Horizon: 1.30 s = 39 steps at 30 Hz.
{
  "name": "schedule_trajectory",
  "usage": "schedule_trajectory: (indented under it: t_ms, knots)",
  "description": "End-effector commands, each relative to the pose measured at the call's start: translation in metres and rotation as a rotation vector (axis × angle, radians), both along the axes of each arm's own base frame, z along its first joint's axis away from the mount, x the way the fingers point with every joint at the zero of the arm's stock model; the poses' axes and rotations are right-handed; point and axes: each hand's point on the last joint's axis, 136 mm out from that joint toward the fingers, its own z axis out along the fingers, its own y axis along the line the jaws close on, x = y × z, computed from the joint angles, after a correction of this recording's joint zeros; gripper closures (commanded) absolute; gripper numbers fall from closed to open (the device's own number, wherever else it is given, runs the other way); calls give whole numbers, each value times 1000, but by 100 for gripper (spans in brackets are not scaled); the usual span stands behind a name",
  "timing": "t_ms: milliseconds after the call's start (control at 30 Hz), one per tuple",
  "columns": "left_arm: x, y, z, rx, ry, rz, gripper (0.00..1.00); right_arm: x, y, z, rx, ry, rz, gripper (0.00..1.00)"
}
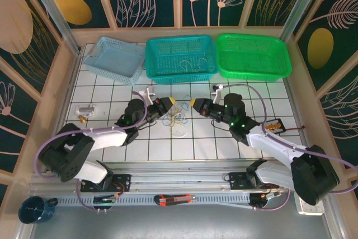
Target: Untangle the cables
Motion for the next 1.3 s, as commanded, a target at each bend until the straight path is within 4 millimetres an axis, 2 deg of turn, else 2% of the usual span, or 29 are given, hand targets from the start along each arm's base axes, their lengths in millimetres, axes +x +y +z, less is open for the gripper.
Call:
schedule_trajectory:
  t_ms: [0,100,167,200,267,300,333,467,700,933,1133,1267]
  knots:
    - [0,0,38,5,-101,3,100,9,-7,-12,-45,-17,-42,100]
    - [0,2,56,13,-139,11,100,9,-7,-22,-71,-15,-41,99]
    - [-1,3,68,9,-160,11,100,9,-7,-25,-83,-23,-35,94]
    - [-1,4,73,4,-168,12,100,9,-7,-27,-92,-25,-34,87]
    - [-3,3,85,-9,-187,7,100,11,-10,-34,-131,-25,-46,60]
    - [-4,2,91,-16,-195,0,100,11,-12,-36,-149,-30,-52,53]
    - [-4,1,96,-19,-202,-3,100,11,-14,-39,-171,-38,-58,49]
    - [-4,-1,115,-37,-226,-19,100,7,-18,-36,-244,-132,-61,42]
    - [-4,-6,145,-73,-260,-32,100,7,-9,-35,-379,-291,-59,37]
    - [-2,-8,160,-91,-267,-36,100,34,16,-52,-399,-294,-97,36]
    - [-3,-7,167,-92,-271,-32,100,46,40,-72,-409,-279,-79,42]
    - [-3,-6,192,-110,-309,-31,100,50,41,-96,-415,-224,-103,51]
